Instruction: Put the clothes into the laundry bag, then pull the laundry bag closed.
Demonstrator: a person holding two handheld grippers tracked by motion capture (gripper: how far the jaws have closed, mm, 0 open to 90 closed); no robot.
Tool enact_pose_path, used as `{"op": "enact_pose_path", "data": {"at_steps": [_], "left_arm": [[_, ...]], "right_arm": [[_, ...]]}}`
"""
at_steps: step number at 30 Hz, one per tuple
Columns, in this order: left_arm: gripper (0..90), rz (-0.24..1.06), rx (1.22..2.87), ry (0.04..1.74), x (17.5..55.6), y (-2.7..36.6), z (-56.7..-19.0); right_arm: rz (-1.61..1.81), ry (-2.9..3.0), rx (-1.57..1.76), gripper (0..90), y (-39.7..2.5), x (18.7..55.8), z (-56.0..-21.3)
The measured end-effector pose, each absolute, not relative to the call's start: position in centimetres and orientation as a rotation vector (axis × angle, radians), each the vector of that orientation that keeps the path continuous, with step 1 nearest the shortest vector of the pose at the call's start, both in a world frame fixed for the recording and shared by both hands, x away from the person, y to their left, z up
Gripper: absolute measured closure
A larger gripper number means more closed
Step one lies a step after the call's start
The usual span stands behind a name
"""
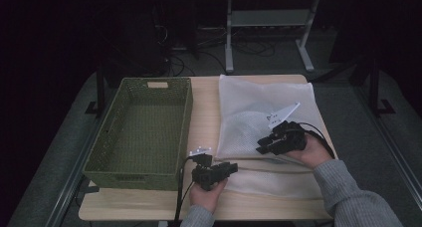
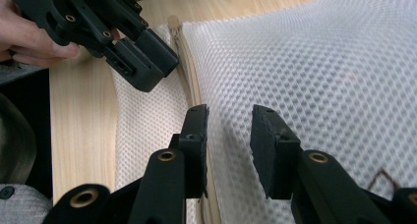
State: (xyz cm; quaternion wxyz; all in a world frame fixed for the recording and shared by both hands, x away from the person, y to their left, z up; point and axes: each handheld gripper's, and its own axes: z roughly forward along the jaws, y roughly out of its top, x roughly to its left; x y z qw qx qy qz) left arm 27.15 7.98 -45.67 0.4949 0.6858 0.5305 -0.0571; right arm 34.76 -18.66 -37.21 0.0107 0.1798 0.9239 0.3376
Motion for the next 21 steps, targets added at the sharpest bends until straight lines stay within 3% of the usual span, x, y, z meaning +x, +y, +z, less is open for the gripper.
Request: {"op": "enact_pose_path", "data": {"at_steps": [13,21], "left_arm": [[59.7,-0.146,1.661,1.285,27.1,8.7,-45.8],[59.7,-0.128,1.682,1.290,27.6,8.6,-46.1]], "right_arm": [[1.051,2.885,0.572,66.3,-16.0,36.0,-37.9],[0.902,2.904,0.695,75.3,-15.7,37.6,-39.4]]}}
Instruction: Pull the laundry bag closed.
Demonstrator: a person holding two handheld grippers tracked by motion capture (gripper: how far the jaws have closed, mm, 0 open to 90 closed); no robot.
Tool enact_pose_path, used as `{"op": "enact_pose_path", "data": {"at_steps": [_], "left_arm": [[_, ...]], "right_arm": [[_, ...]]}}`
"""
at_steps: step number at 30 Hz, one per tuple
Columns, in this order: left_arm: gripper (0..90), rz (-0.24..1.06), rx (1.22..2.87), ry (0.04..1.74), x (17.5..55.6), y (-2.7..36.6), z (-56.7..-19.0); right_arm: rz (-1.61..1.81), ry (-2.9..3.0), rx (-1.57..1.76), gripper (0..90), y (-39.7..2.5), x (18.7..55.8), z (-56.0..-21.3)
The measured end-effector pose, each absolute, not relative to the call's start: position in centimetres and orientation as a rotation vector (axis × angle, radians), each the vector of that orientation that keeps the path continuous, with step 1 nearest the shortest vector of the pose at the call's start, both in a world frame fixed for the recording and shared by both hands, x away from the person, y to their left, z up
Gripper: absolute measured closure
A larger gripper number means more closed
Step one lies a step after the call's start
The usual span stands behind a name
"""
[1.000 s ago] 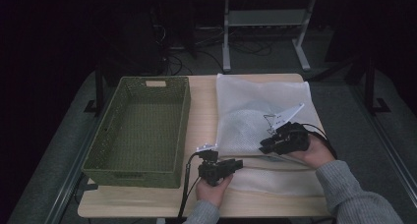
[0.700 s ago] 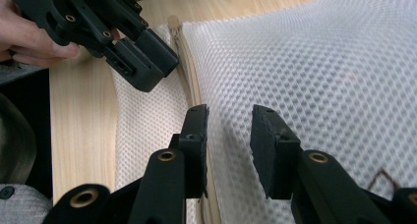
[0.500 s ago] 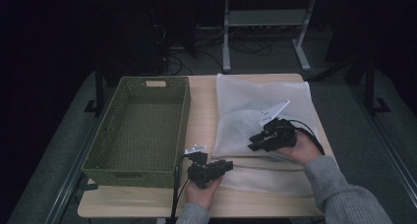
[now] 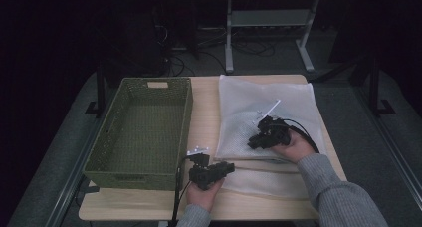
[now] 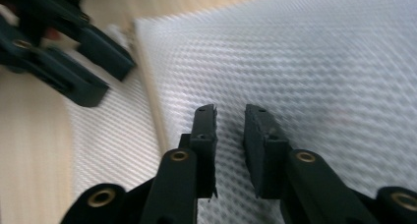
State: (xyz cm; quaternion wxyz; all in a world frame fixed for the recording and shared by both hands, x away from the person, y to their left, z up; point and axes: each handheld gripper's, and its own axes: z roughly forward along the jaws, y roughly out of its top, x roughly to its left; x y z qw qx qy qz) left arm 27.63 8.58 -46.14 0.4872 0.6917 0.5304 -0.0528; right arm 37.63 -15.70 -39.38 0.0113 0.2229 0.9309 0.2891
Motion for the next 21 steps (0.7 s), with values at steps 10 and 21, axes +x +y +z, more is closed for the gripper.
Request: {"op": "enact_pose_path", "data": {"at_steps": [10,21], "left_arm": [[57.8,-0.131,1.691,1.294,28.1,8.3,-46.4],[57.4,-0.123,1.705,1.277,27.9,8.3,-45.9]], "right_arm": [[0.830,2.870,0.848,81.3,-17.5,38.5,-40.7],[0.826,2.829,0.921,79.8,-20.1,38.6,-40.7]]}}
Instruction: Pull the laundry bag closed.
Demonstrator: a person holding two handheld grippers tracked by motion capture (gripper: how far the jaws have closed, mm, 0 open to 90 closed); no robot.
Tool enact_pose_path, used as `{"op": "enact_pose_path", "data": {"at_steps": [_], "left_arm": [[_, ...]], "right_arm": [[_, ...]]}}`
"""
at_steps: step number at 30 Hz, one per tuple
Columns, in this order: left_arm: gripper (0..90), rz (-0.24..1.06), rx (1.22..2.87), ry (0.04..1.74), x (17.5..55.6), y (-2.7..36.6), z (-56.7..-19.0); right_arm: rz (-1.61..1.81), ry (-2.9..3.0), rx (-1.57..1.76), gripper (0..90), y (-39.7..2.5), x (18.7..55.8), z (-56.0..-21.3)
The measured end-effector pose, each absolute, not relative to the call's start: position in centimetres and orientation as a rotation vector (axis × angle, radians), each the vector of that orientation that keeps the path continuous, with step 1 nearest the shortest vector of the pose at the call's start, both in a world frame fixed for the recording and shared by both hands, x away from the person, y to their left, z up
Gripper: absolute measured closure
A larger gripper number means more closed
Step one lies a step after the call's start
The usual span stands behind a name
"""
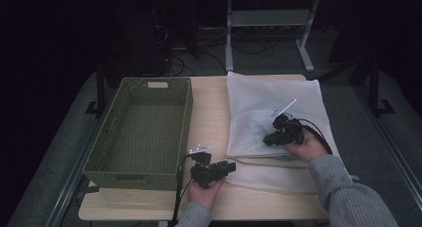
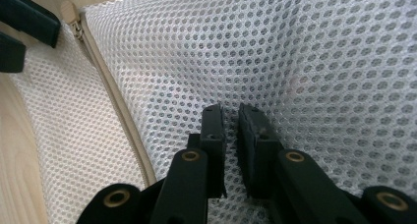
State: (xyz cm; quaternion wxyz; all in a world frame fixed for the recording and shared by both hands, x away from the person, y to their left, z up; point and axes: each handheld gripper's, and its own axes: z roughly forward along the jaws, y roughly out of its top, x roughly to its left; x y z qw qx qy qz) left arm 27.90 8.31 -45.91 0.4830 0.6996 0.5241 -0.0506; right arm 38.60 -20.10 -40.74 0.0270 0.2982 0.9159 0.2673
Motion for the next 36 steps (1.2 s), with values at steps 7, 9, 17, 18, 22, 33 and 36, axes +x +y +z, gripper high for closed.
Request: {"op": "enact_pose_path", "data": {"at_steps": [7,9,17,18,22,33,36], "left_arm": [[52.7,-0.081,1.712,1.315,28.1,9.1,-45.8],[52.2,-0.080,1.720,1.333,28.4,9.2,-46.0],[56.3,-0.135,1.757,1.347,29.3,8.6,-46.6],[57.6,-0.143,1.762,1.349,29.4,8.5,-46.7],[63.9,-0.180,1.763,1.353,29.8,8.2,-47.0],[81.1,-0.211,1.759,1.318,29.8,8.5,-46.8],[81.6,-0.208,1.759,1.308,29.8,8.6,-46.6]], "right_arm": [[0.818,2.829,0.923,77.9,-20.5,38.5,-40.7],[0.821,2.829,0.918,77.0,-20.5,38.5,-40.6],[0.882,2.836,0.885,68.8,-20.3,38.1,-40.0],[0.893,2.836,0.879,68.4,-20.2,38.0,-39.9],[0.925,2.840,0.836,67.1,-19.7,37.7,-39.2],[0.935,2.909,0.680,64.5,-16.3,37.0,-38.5],[0.926,2.928,0.650,64.6,-15.3,36.9,-38.5]]}}
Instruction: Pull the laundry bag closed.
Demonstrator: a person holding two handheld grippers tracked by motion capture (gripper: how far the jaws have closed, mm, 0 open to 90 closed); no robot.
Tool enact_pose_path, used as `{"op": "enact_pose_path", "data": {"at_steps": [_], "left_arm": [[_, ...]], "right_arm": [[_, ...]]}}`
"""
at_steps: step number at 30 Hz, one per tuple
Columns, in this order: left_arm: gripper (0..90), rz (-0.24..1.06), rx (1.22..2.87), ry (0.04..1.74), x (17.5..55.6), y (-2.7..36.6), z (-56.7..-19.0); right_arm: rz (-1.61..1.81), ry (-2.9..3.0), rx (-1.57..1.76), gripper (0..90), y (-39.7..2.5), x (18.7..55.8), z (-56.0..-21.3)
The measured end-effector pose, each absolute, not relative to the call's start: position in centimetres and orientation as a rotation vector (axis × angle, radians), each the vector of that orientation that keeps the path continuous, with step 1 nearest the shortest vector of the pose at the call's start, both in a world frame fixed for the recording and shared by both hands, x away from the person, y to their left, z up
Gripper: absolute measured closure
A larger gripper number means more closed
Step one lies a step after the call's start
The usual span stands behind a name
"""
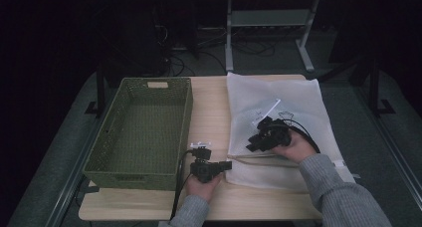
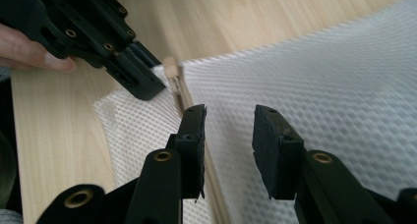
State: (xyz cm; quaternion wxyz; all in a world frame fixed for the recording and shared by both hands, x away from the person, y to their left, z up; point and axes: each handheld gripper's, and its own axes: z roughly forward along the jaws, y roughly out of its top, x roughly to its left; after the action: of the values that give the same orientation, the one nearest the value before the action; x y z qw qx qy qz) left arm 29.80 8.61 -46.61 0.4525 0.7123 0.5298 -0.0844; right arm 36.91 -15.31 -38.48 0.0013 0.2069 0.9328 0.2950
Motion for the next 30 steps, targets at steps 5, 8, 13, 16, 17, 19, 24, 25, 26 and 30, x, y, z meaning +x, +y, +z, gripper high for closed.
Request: {"op": "enact_pose_path", "data": {"at_steps": [5,8,13,16,17,19,24,25,26,30], "left_arm": [[82.4,-0.202,1.762,1.298,29.7,8.6,-46.3],[82.5,-0.196,1.768,1.289,29.7,8.6,-46.1],[82.8,-0.187,1.770,1.285,29.7,8.6,-46.0],[82.9,-0.186,1.768,1.282,29.6,8.5,-45.9],[83.0,-0.186,1.766,1.280,29.6,8.6,-45.8],[83.0,-0.186,1.766,1.277,29.6,8.6,-45.8],[83.0,-0.184,1.771,1.275,29.5,8.5,-45.8],[83.0,-0.181,1.771,1.274,29.5,8.5,-45.8],[83.0,-0.179,1.773,1.271,29.5,8.5,-45.8],[83.0,-0.177,1.767,1.273,29.5,8.5,-45.7]], "right_arm": [[0.912,2.959,0.587,65.1,-13.6,36.7,-38.5],[0.905,2.977,0.567,65.3,-12.8,36.7,-38.6],[0.888,3.003,0.542,65.4,-11.6,36.7,-38.8],[0.870,3.018,0.524,65.6,-10.9,36.8,-38.8],[0.865,3.024,0.516,65.8,-10.7,36.8,-38.8],[0.856,3.036,0.506,65.8,-10.1,36.9,-38.8],[0.852,3.057,0.489,66.1,-9.3,36.9,-38.7],[0.829,3.071,0.475,66.0,-8.8,36.9,-38.9],[0.821,3.071,0.467,66.1,-8.6,36.9,-38.9],[0.797,3.077,0.464,66.4,-8.0,36.9,-39.1]]}}
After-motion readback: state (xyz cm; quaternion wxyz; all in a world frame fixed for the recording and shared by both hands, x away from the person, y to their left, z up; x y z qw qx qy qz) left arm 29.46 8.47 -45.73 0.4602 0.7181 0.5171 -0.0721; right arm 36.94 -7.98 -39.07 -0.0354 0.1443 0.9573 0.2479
